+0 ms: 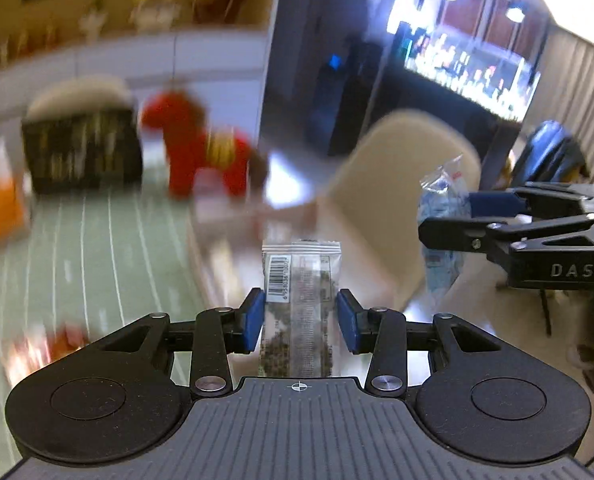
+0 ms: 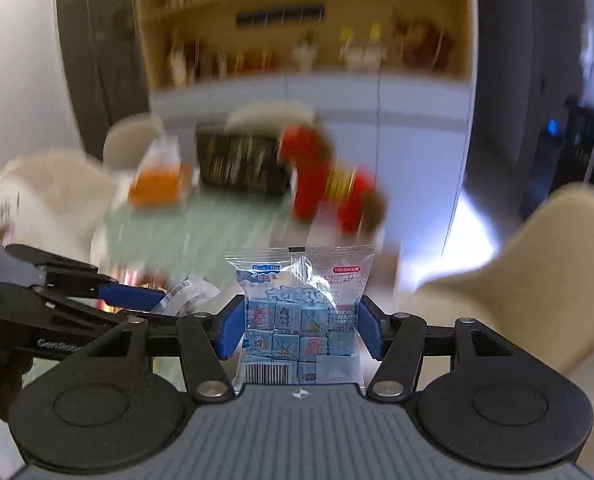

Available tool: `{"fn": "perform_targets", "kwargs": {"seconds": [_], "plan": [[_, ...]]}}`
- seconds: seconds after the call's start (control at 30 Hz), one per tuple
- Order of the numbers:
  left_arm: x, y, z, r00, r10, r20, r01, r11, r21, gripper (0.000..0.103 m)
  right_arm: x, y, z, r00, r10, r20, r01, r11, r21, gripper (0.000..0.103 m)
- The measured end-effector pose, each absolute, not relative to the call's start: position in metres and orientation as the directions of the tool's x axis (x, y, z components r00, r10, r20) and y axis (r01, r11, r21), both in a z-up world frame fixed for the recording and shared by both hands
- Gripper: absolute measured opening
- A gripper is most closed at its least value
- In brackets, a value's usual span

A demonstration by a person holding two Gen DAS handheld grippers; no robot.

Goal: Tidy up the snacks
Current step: 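Lower the biscuit packet into the pink box and open the left gripper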

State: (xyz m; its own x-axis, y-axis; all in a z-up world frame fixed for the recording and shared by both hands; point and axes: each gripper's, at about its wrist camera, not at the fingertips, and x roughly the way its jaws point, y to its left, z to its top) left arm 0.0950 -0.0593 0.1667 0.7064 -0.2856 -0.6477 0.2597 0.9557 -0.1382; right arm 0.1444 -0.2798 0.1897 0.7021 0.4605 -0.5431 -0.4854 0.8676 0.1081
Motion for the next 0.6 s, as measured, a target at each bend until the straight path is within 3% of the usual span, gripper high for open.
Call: {"fn": "perform_targets", "kwargs": {"seconds": [0.13, 0.27, 0.47, 0.6], "plan": [[0.148, -0.05, 0.195, 0.709, -0.36, -0.606, 0.249, 0.932, -0.262, 0.045, 0.186, -0.276, 0.215, 0.751, 0.431, -0.5, -0.45, 0.888, 0.09, 0.059], [0.185, -0.056, 0.163, 0.68, -0.347, -0.646, 0.208, 0.936, -0.284, 0.045, 0.222, -0.272, 0.202, 0.75, 0.394, -0.532, -0.4, 0.91, 0.11, 0.059], [0.217, -0.08, 0.089, 0.556, -0.28, -0.783, 0.186, 0.96, -0.211, 0.046, 0.255, -0.256, 0.147, 0.673, 0.384, -0.632, -0.388, 0.911, 0.14, 0.059], [0.219, -0.086, 0.079, 0.531, -0.262, -0.806, 0.195, 0.963, -0.185, 0.046, 0.266, -0.246, 0.109, 0.605, 0.384, -0.697, -0.381, 0.909, 0.17, 0.059]]}}
